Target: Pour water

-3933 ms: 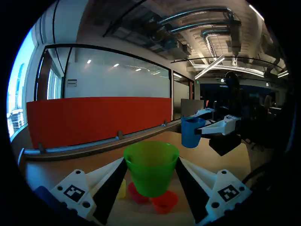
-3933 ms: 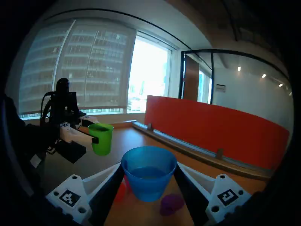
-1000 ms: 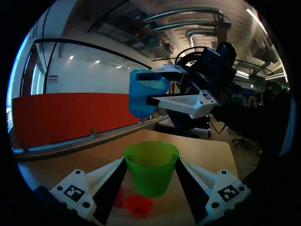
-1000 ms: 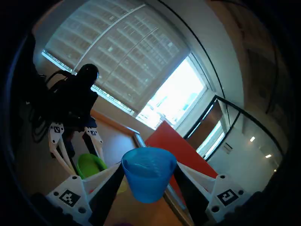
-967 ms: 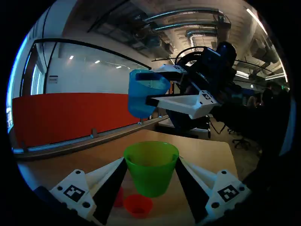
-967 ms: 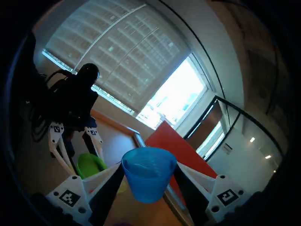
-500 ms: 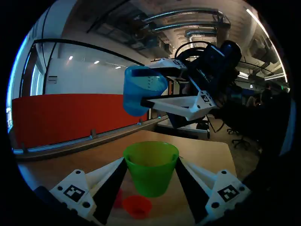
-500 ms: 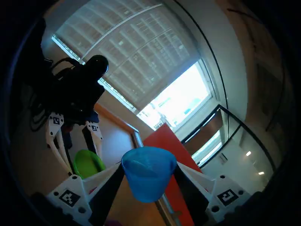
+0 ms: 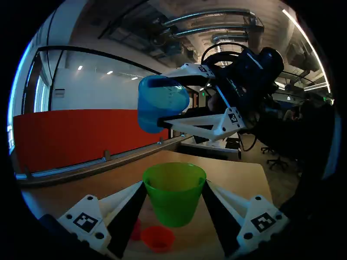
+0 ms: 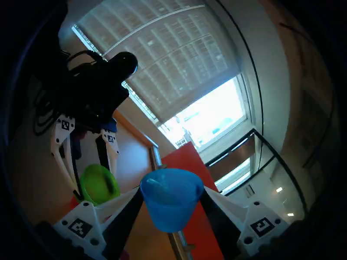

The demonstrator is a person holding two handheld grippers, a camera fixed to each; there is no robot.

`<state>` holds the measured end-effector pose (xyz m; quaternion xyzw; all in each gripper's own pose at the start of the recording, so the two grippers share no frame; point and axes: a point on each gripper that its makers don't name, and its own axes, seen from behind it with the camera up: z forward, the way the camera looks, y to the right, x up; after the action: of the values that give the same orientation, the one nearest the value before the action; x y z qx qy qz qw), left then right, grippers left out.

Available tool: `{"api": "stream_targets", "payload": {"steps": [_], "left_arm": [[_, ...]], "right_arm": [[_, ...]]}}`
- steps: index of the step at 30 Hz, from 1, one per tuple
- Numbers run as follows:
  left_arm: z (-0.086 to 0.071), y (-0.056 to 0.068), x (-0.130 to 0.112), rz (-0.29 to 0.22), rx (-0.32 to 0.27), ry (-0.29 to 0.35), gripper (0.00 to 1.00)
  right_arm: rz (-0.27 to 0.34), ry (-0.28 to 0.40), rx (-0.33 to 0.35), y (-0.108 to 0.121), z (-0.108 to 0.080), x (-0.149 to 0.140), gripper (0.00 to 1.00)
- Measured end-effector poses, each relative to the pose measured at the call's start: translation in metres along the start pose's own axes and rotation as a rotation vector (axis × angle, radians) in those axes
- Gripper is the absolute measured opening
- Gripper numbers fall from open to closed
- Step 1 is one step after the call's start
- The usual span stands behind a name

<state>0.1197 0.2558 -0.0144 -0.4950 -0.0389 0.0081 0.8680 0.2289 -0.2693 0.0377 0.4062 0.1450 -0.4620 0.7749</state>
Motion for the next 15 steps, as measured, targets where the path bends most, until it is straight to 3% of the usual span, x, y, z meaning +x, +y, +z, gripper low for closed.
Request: {"api": "stream_targets", "payload": {"steps": [15], "left_arm": [[0.0013, -0.0006, 0.0039, 0.019, 0.006, 0.008, 0.86]], "right_arm": [[-0.123, -0.02, -0.013, 0.0064, 0.0011, -0.0003, 0.91]]}}
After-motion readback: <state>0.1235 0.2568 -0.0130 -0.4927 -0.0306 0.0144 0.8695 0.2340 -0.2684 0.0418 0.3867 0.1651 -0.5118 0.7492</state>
